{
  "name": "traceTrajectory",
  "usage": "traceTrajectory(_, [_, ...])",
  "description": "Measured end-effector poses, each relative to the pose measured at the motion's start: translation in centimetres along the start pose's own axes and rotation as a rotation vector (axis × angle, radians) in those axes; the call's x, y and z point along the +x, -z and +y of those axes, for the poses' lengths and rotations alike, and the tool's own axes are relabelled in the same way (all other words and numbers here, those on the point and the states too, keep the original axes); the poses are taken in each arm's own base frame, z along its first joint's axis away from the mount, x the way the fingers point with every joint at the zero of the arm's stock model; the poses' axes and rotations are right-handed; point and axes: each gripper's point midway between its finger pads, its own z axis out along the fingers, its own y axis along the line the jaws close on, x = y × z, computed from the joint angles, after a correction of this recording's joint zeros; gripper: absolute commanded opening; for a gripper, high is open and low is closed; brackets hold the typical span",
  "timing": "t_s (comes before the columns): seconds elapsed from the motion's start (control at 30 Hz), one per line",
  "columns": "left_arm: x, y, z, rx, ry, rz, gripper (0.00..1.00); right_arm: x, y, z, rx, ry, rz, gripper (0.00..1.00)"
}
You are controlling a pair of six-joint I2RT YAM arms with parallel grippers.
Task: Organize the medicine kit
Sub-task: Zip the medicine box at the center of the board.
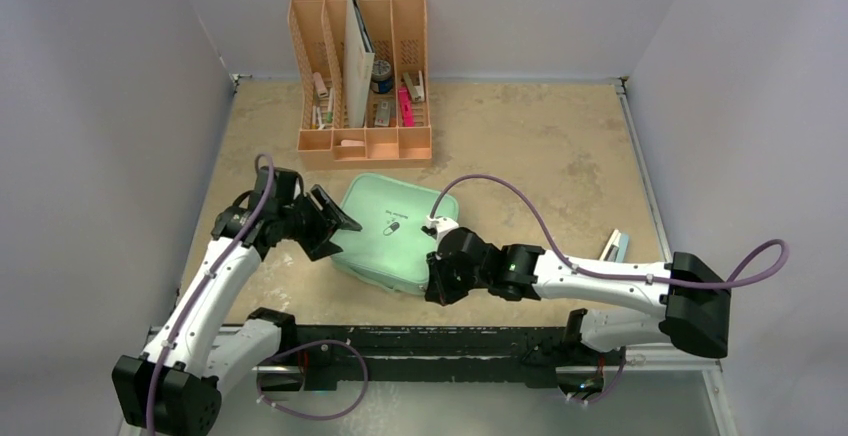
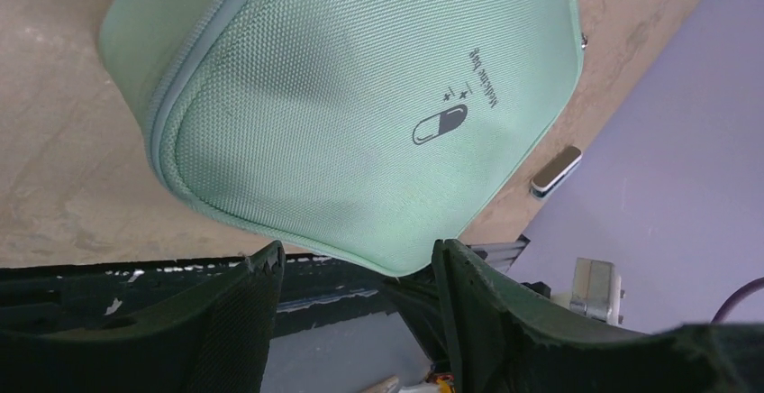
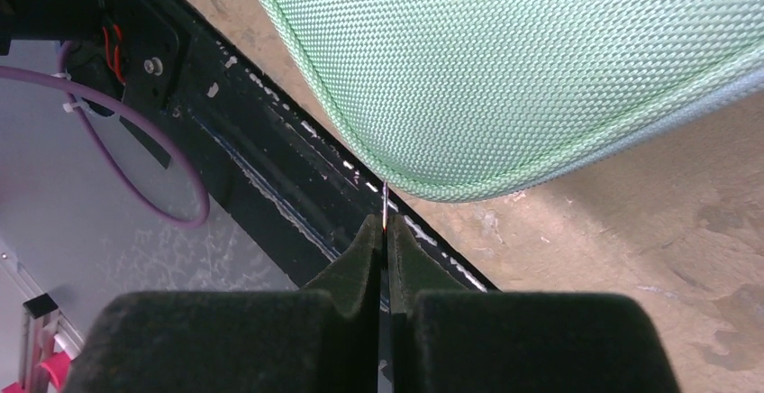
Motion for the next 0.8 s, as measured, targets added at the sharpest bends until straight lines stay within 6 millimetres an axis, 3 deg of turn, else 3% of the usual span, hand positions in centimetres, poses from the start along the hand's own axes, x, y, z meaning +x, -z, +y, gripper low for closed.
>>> traceTrajectory(0.27, [2.0,-2.8,1.7,-0.005,0.078,0.123,0.58,-0.2,-0.1,-0.2,0.015,-0.003,-0.013,0.0])
traceTrajectory(0.5, [2.0,-3.0,1.7,-0.011,0.099,0.123,0.49,-0.2,-0.7,-0.4,0.024,-0.009,-0.01,0.0])
traceTrajectory(0.8, [1.4,-4.0,4.0,-0.099,0.12,0.072,0.34,-0.8,-0.7,-1.4,0.117,-0.001,-0.023,0.0])
